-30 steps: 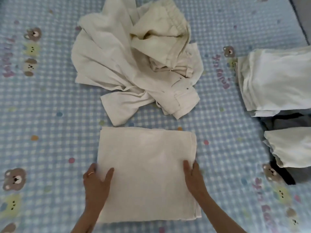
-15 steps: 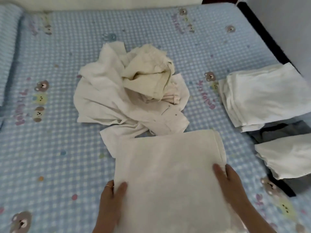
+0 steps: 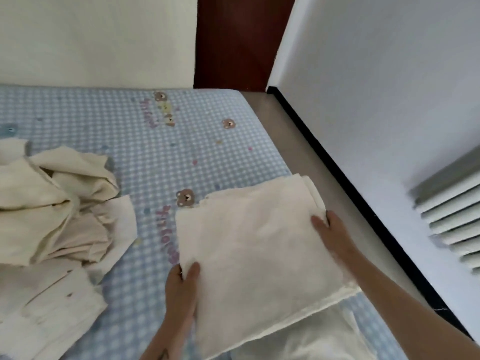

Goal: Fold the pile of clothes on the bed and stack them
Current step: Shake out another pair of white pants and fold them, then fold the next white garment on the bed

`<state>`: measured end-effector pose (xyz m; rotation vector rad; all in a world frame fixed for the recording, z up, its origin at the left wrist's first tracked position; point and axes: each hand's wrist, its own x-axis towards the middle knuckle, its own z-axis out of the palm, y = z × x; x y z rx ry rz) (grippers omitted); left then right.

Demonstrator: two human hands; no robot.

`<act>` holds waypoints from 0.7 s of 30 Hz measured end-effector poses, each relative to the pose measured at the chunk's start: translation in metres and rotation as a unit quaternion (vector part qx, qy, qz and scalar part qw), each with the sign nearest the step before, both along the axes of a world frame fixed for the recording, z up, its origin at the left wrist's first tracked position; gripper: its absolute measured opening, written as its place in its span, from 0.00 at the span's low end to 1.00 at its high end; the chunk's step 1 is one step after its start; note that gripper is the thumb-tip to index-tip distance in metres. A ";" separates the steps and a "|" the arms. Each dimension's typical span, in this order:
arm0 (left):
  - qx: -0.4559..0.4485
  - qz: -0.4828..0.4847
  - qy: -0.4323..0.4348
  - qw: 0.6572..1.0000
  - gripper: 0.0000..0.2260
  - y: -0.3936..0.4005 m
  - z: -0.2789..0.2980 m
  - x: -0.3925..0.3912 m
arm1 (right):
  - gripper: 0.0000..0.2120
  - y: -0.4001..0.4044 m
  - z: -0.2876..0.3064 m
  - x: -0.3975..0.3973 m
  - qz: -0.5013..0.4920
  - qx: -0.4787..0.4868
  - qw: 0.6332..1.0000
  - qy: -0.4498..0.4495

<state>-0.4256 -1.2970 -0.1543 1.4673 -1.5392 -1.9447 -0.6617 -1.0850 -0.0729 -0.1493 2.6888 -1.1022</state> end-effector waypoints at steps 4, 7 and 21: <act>-0.099 -0.088 -0.035 0.991 0.17 -0.001 -0.024 -0.080 | 0.19 -0.006 -0.028 -0.080 0.034 0.085 0.995 0.038; -0.323 -0.282 -0.147 0.892 0.37 0.015 -0.057 -0.093 | 0.32 -0.004 -0.071 -0.083 0.142 0.323 0.919 0.178; -0.397 -0.492 -0.219 0.743 0.30 0.025 -0.081 -0.090 | 0.30 0.002 -0.158 -0.094 0.223 0.397 0.890 0.032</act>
